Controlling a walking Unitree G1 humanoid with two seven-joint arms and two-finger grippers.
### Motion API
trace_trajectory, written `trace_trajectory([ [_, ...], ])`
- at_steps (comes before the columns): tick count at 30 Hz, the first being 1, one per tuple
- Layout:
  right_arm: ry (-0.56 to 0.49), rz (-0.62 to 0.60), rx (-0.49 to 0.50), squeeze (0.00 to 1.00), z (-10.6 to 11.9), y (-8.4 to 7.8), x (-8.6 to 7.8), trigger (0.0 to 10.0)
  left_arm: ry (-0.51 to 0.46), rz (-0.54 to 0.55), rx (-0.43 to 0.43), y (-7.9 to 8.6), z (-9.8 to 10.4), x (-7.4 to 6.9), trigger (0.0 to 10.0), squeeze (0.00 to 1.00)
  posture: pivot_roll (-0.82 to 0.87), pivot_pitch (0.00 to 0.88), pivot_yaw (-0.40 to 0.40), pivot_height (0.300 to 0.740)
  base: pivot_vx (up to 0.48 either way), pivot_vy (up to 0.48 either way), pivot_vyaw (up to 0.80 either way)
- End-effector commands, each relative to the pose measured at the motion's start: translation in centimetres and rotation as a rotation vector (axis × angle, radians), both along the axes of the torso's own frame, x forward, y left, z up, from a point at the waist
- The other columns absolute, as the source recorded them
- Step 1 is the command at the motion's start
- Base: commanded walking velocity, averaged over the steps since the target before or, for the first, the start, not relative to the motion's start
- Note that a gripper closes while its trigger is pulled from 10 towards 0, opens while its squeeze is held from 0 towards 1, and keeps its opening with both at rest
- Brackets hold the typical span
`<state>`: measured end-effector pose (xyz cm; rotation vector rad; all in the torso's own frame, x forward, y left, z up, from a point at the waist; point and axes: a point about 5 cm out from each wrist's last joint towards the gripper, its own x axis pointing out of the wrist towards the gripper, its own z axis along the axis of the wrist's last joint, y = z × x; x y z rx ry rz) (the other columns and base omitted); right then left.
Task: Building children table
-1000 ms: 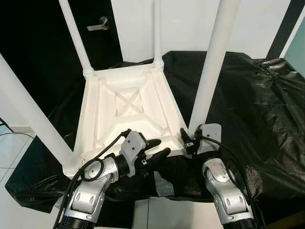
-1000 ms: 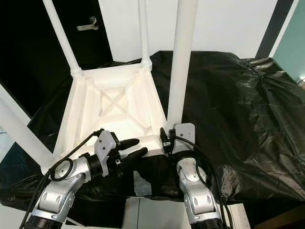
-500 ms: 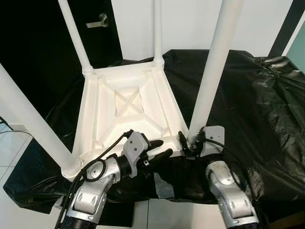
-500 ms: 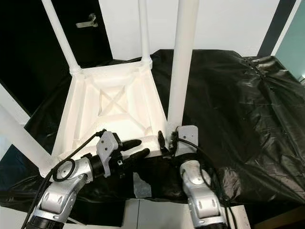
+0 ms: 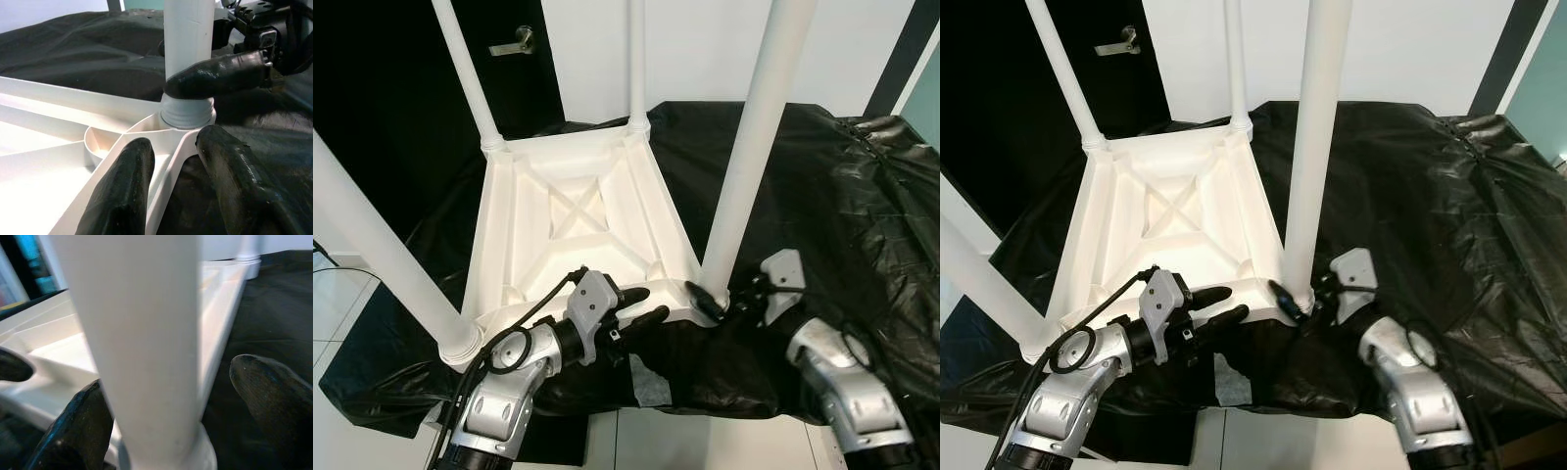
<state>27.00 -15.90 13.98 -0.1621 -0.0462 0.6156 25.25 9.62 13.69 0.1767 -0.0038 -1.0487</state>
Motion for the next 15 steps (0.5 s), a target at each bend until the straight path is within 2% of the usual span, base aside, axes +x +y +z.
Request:
trace_trajectory([
  [1, 0.025, 0.073, -0.032, 1.0, -0.3, 0.1, 0.6, 10.0, -0.007, 0.045, -0.002, 0.1, 0.1, 0.2, 10.0, 0.0, -0.05, 0.0, 0.019, 0.74, 0.0, 0.0, 0.0],
  [2, 0.025, 0.073, -0.032, 1.0, -0.3, 0.1, 0.6, 10.0, -0.007, 0.045, -0.002, 0.1, 0.1, 0.2, 10.0, 0.0, -0.05, 0.0, 0.019, 0.74, 0.0, 0.0, 0.0],
  [3, 0.039, 0.126, -0.061, 0.08, -0.3, 0.4, 1.1, 10.0, -0.002, 0.03, -0.004, -0.1, 0.1, 0.2, 10.0, 0.0, -0.05, 0.0, 0.017, 0.74, 0.0, 0.0, 0.0],
  [4, 0.039, 0.126, -0.061, 0.08, -0.3, 0.4, 1.1, 10.0, -0.002, 0.03, -0.004, -0.1, 0.1, 0.2, 10.0, 0.0, -0.05, 0.0, 0.017, 0.74, 0.0, 0.0, 0.0],
  [5, 0.046, 0.166, -0.084, 0.0, -0.4, 0.8, 1.4, 10.0, 0.005, 0.015, -0.004, -0.2, 0.0, 0.0, 10.0, 0.0, -0.04, 0.0, 0.015, 0.74, 0.0, 0.0, 0.0],
  [11, 0.078, 0.276, -0.143, 0.0, -0.9, 1.8, 2.0, 10.0, 0.03, -0.031, 0.016, -0.4, -0.4, -0.6, 10.0, 0.0, -0.03, 0.0, 0.01, 0.74, 0.0, 0.0, 0.0],
  [12, 0.088, 0.299, -0.157, 0.0, -1.1, 2.0, 2.0, 1.6, 0.037, -0.04, 0.028, -0.4, -0.6, -0.8, 10.0, 0.0, -0.03, 0.0, 0.005, 0.74, 0.0, 0.0, 0.0],
  [13, 0.088, 0.299, -0.157, 0.0, -1.1, 2.0, 2.0, 1.6, 0.037, -0.04, 0.028, -0.4, -0.6, -0.8, 10.0, 0.0, -0.03, 0.0, 0.005, 0.74, 0.0, 0.0, 0.0],
  [14, 0.096, 0.313, -0.167, 0.0, -1.3, 2.0, 2.1, 0.0, 0.043, -0.044, 0.032, -0.5, -0.7, -0.9, 10.0, 0.0, -0.03, 0.0, 0.003, 0.74, 0.0, 0.0, 0.0],
  [15, 0.101, 0.318, -0.17, 0.0, -1.4, 2.0, 2.0, 0.0, 0.046, -0.045, 0.034, -0.5, -0.8, -1.0, 10.0, 0.0, -0.03, 0.0, 0.002, 0.74, 0.0, 0.0, 0.0],
])
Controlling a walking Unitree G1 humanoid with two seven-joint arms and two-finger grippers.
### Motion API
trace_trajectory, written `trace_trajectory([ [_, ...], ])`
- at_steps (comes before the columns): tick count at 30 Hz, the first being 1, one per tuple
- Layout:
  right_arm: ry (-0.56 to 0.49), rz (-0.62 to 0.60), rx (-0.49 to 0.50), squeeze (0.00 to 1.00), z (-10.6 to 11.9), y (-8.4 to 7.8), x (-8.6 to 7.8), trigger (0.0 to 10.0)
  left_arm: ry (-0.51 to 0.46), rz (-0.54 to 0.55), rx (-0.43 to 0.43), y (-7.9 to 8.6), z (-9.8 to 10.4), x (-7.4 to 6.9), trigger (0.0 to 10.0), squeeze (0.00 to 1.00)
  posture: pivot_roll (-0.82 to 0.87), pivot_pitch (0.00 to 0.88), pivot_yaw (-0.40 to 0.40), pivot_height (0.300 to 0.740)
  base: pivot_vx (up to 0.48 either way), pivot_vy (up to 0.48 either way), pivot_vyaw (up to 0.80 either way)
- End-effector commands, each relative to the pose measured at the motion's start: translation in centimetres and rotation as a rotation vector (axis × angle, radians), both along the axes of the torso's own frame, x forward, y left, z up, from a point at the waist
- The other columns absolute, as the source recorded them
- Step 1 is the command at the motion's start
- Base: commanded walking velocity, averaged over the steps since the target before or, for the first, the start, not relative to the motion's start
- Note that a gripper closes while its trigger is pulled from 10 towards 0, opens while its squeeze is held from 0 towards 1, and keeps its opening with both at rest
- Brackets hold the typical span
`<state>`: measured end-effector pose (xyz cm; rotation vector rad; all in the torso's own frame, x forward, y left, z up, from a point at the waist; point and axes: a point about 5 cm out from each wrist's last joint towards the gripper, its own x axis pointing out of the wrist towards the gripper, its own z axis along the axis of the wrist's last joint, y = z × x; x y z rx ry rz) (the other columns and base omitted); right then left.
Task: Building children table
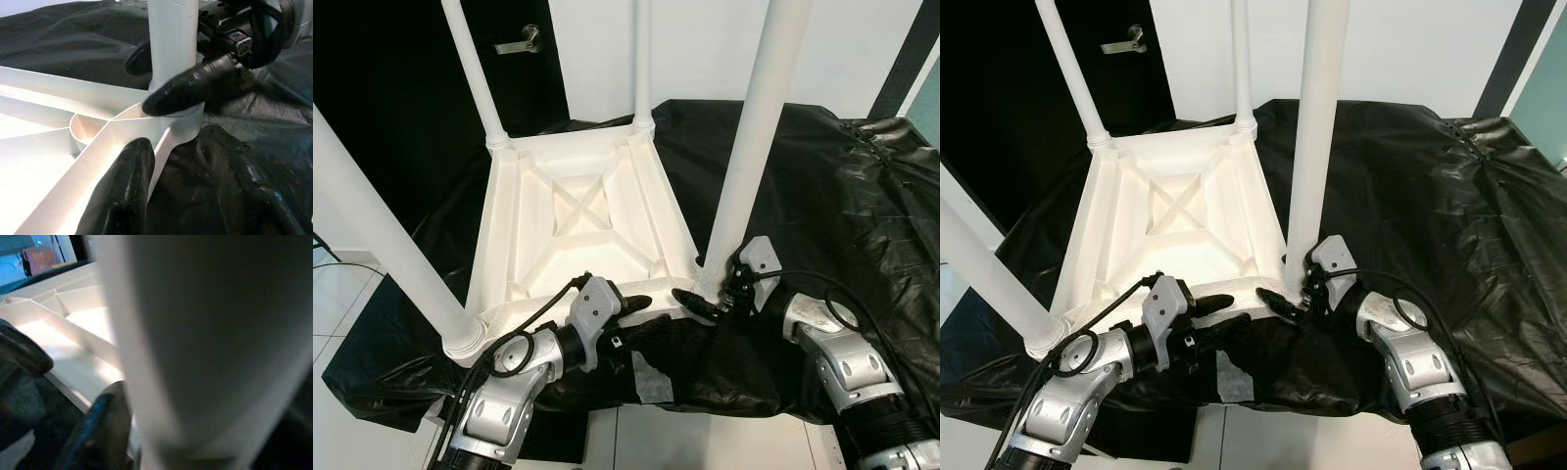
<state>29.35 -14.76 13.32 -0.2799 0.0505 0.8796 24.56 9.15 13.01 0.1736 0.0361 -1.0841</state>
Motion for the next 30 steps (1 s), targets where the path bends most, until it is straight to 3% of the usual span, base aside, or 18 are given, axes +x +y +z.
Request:
trace_trajectory([
  [1, 0.03, 0.062, -0.023, 0.0, -0.7, 0.8, -0.3, 0.0, 0.009, -0.013, 0.016, 0.0, -0.1, -0.3, 10.0, 0.0, -0.03, 0.0, 0.002, 0.74, 0.0, 0.0, 0.0],
  [10, 0.069, 0.036, -0.021, 0.0, -1.6, -0.2, -0.9, 0.0, 0.021, -0.022, 0.018, 0.0, -0.4, -0.6, 10.0, 0.0, -0.04, 0.0, 0.006, 0.74, 0.0, 0.0, 0.0],
  [11, 0.076, 0.021, -0.012, 0.0, -1.8, -0.2, -1.2, 2.4, 0.022, -0.025, 0.019, 0.0, -0.5, -0.6, 10.0, 0.0, -0.04, 0.0, 0.01, 0.74, 0.0, 0.0, 0.0],
  [12, 0.079, 0.005, -0.008, 0.0, -2.0, -0.3, -1.4, 10.0, 0.024, -0.028, 0.021, 0.0, -0.5, -0.7, 10.0, 0.0, -0.05, 0.0, 0.014, 0.74, 0.0, 0.0, 0.0],
  [14, 0.075, -0.026, -0.001, 0.0, -2.2, -0.2, -1.6, 10.0, 0.026, -0.033, 0.021, 0.0, -0.5, -0.8, 10.0, 0.0, -0.06, 0.0, 0.021, 0.74, 0.0, 0.0, 0.0],
  [16, 0.034, -0.135, 0.024, 0.0, -2.3, 0.0, -1.8, 10.0, 0.032, -0.048, 0.02, -0.2, -0.5, -0.9, 10.0, 0.0, -0.07, 0.0, 0.027, 0.74, 0.0, 0.0, 0.0],
  [18, 0.034, -0.135, 0.024, 0.0, -2.3, 0.0, -1.8, 10.0, 0.032, -0.048, 0.02, -0.2, -0.5, -0.9, 10.0, 0.0, -0.07, 0.0, 0.027, 0.74, 0.0, 0.0, 0.0],
  [22, -0.018, -0.36, 0.066, 0.0, -2.8, 1.5, -2.5, 10.0, 0.036, -0.068, 0.022, -0.4, -0.6, -0.9, 10.0, 0.0, -0.09, 0.0, 0.044, 0.74, 0.0, 0.0, 0.0],
  [28, -0.009, -0.456, 0.084, 0.0, -3.2, 2.1, -2.7, 10.0, 0.035, -0.078, 0.025, -0.5, -0.5, -0.8, 10.0, 0.0, -0.1, 0.0, 0.046, 0.74, 0.0, 0.0, 0.0],
  [30, -0.022, -0.625, 0.109, 0.0, -3.3, 2.3, -2.3, 10.0, 0.032, -0.084, 0.028, -0.5, -0.4, -0.6, 10.0, 0.0, -0.1, 0.0, 0.051, 0.74, 0.0, 0.0, 0.0],
])
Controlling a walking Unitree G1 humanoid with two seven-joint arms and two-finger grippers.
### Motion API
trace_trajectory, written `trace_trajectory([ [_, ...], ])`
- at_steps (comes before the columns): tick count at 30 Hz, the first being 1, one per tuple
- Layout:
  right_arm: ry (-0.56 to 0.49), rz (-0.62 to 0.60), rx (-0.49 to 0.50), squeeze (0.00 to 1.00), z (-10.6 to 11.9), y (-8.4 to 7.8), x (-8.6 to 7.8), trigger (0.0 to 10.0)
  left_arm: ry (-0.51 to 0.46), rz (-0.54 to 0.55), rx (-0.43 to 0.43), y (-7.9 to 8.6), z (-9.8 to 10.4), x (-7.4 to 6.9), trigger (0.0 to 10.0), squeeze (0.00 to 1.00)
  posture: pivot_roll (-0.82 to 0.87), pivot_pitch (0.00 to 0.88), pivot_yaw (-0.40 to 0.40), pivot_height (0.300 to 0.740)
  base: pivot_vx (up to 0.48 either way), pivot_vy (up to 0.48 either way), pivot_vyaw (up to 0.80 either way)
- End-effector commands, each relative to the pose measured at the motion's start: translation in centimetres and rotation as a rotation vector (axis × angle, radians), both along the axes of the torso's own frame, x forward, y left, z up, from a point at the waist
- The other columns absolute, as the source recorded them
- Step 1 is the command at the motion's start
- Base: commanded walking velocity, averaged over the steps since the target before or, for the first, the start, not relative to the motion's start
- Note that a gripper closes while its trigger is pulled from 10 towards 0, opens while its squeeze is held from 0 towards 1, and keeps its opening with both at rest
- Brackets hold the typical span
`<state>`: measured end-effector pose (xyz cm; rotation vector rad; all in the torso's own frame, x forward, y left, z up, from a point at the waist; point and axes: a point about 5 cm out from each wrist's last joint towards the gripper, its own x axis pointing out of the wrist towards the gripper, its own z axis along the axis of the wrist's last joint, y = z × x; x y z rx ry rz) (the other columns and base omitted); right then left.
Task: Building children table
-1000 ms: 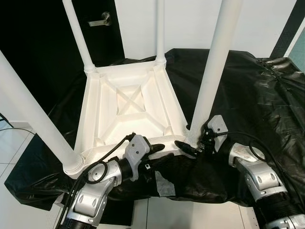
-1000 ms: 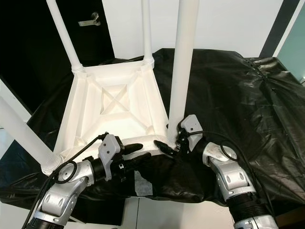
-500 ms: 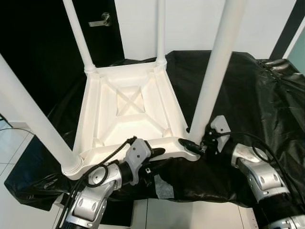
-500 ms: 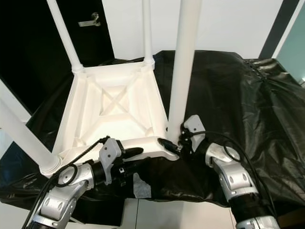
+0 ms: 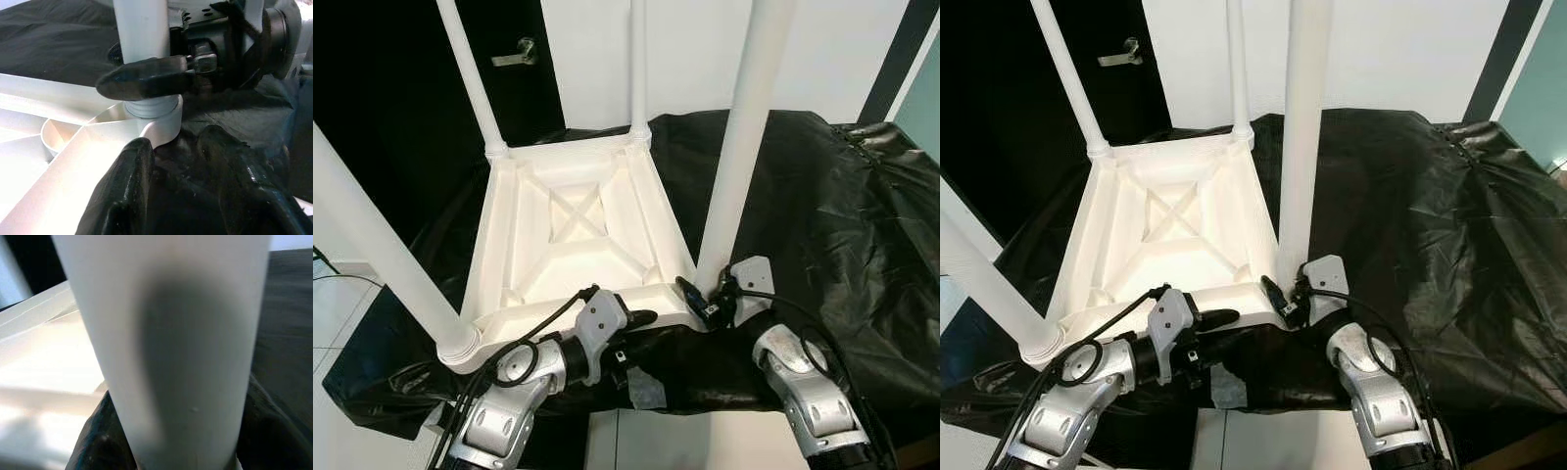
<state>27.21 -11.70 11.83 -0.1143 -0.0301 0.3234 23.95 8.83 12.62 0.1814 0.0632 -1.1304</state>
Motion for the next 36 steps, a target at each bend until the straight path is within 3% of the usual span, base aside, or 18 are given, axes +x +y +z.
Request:
trace_trajectory([
  [1, 0.079, -0.156, -0.025, 0.0, -1.7, -0.6, 0.0, 10.0, 0.009, -0.041, 0.009, -0.2, 0.0, 0.0, 10.0, 0.0, -0.09, 0.0, 0.05, 0.74, 0.0, 0.0, 0.0],
  [3, 0.075, -0.239, 0.019, 0.0, -1.4, -0.1, 0.1, 10.0, 0.008, -0.043, 0.009, -0.2, 0.2, 0.1, 10.0, 0.0, -0.09, 0.0, 0.05, 0.74, 0.0, 0.0, 0.0],
  [8, 0.075, -0.19, 0.052, 0.0, -1.2, 1.7, -0.3, 10.0, 0.009, -0.044, 0.009, -0.1, 0.2, 0.1, 10.0, 0.0, -0.09, 0.0, 0.051, 0.74, 0.0, 0.0, 0.0],
  [16, 0.049, -0.219, 0.082, 0.0, -0.4, 2.0, -0.2, 10.0, 0.001, -0.029, -0.001, -0.2, 0.4, 0.3, 10.0, 0.0, -0.08, 0.0, 0.04, 0.74, 0.0, 0.0, 0.0],
  [17, 0.045, -0.219, 0.085, 0.14, -0.3, 2.0, -0.1, 10.0, -0.001, -0.025, -0.002, -0.2, 0.4, 0.3, 10.0, 0.0, -0.08, 0.0, 0.04, 0.74, 0.0, 0.0, 0.0],
  [19, 0.043, -0.222, 0.086, 0.14, -0.2, 2.0, 0.0, 10.0, -0.003, -0.022, -0.003, -0.2, 0.4, 0.4, 10.0, 0.0, -0.08, 0.0, 0.04, 0.74, 0.0, 0.0, 0.0],
  [20, 0.036, -0.218, 0.086, 1.0, -0.1, 1.9, 0.0, 10.0, -0.004, -0.018, -0.005, -0.2, 0.5, 0.4, 10.0, 0.0, -0.07, 0.0, 0.04, 0.74, 0.0, 0.0, 0.0],
  [29, -0.032, -0.088, 0.107, 1.0, 0.9, 0.7, -0.3, 10.0, -0.009, -0.008, -0.006, -0.1, 0.6, 0.6, 10.0, 0.0, -0.07, 0.0, 0.037, 0.74, 0.0, 0.0, 0.0],
  [36, -0.013, 0.151, 0.032, 1.0, 0.9, -2.4, -0.5, 10.0, -0.016, -0.008, -0.007, -0.2, 0.7, 0.9, 10.0, 0.0, -0.08, 0.0, 0.04, 0.74, 0.0, 0.0, 0.0],
])
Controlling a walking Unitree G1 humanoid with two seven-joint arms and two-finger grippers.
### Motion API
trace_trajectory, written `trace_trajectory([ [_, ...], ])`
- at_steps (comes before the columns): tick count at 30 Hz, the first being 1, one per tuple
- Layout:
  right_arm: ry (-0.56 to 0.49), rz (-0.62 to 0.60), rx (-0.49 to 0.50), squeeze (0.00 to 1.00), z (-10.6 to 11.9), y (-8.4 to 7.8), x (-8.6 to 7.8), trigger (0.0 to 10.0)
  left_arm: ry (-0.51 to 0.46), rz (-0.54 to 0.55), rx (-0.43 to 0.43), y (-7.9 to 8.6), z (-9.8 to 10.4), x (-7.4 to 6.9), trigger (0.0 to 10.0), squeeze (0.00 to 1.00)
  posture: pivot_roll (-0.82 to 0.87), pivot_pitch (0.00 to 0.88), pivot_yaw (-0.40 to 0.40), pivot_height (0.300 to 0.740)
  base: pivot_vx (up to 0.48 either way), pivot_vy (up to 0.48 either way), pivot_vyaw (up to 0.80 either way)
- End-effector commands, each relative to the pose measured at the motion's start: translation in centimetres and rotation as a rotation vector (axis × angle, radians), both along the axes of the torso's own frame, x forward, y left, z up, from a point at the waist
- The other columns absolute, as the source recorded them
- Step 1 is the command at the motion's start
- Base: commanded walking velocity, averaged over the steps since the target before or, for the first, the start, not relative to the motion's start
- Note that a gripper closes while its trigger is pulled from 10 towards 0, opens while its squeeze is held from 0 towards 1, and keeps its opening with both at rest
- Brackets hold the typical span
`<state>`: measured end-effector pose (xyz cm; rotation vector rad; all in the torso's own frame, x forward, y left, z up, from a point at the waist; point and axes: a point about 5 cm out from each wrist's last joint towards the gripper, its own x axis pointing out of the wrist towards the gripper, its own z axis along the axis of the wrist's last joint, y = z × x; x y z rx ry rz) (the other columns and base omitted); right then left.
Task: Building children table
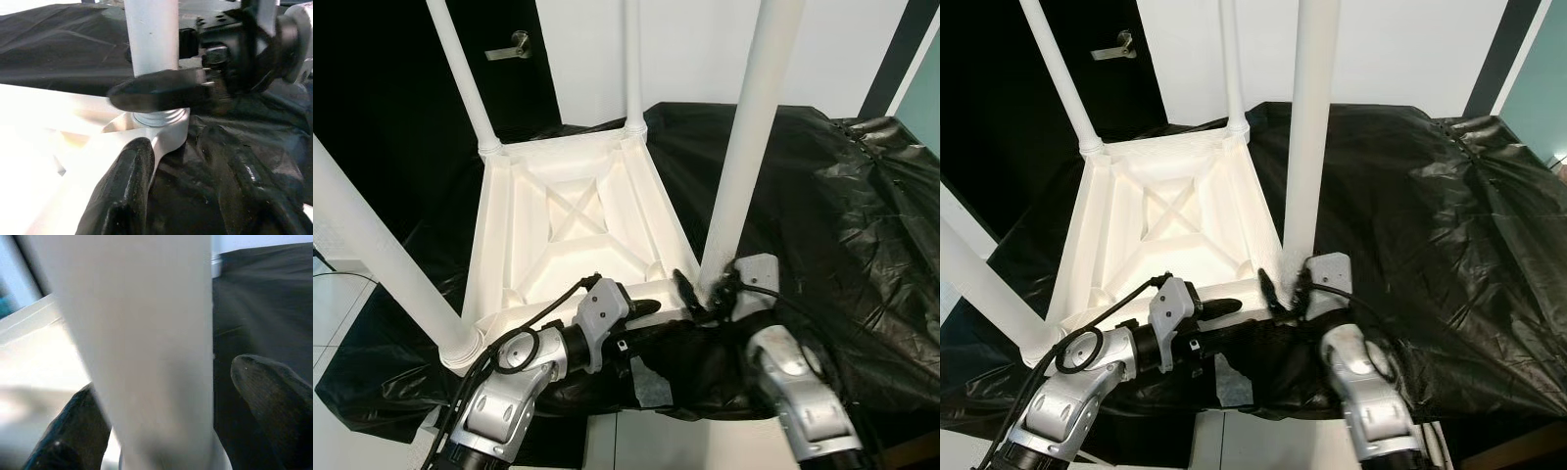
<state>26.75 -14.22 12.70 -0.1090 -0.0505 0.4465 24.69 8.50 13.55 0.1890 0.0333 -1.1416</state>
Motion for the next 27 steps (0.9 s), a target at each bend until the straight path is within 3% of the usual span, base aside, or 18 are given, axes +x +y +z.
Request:
trace_trajectory([
  [1, 0.017, 0.085, 0.001, 0.0, -0.1, -0.2, 0.0, 10.0, 0.009, 0.006, 0.002, 0.2, -0.1, 0.2, 10.0, 0.0, -0.07, 0.0, 0.04, 0.74, 0.0, 0.0, 0.0],
  [4, 0.052, 0.151, -0.039, 0.0, -0.5, -1.0, 0.4, 10.0, 0.006, 0.007, 0.002, 0.3, -0.1, 0.2, 10.0, 0.0, -0.07, 0.0, 0.04, 0.74, 0.0, 0.0, 0.0],
  [11, 0.085, 0.264, -0.102, 0.0, -0.8, -1.1, 1.3, 10.0, 0.006, 0.017, 0.008, 0.6, -0.2, 0.3, 10.0, 0.0, -0.04, 0.0, 0.023, 0.74, 0.0, 0.0, 0.0],
  [23, 0.058, 0.431, -0.196, 0.0, 0.2, 0.0, 3.8, 10.0, -0.023, 0.061, 0.008, 1.0, 0.2, 0.8, 10.0, 0.0, -0.01, 0.0, 0.007, 0.74, 0.0, 0.0, 0.0],
  [24, 0.049, 0.455, -0.202, 0.0, 0.4, 0.3, 3.9, 3.8, -0.025, 0.062, 0.01, 1.0, 0.2, 0.8, 10.0, 0.0, -0.01, 0.0, 0.005, 0.74, 0.0, 0.0, 0.0],
  [25, 0.049, 0.455, -0.202, 0.0, 0.4, 0.3, 3.9, 3.8, -0.025, 0.062, 0.01, 1.0, 0.2, 0.8, 10.0, 0.0, -0.01, 0.0, 0.005, 0.74, 0.0, 0.0, 0.0],
  [26, 0.046, 0.474, -0.204, 0.0, 0.4, 0.4, 3.9, 0.0, -0.027, 0.064, 0.011, 1.1, 0.2, 0.8, 10.0, 0.0, -0.01, 0.0, 0.002, 0.74, 0.0, 0.0, 0.0],
  [27, 0.043, 0.49, -0.205, 0.0, 0.5, 0.5, 3.9, 0.0, -0.027, 0.065, 0.012, 1.1, 0.2, 0.8, 10.0, 0.0, -0.01, 0.0, 0.002, 0.74, 0.0, 0.0, 0.0],
])
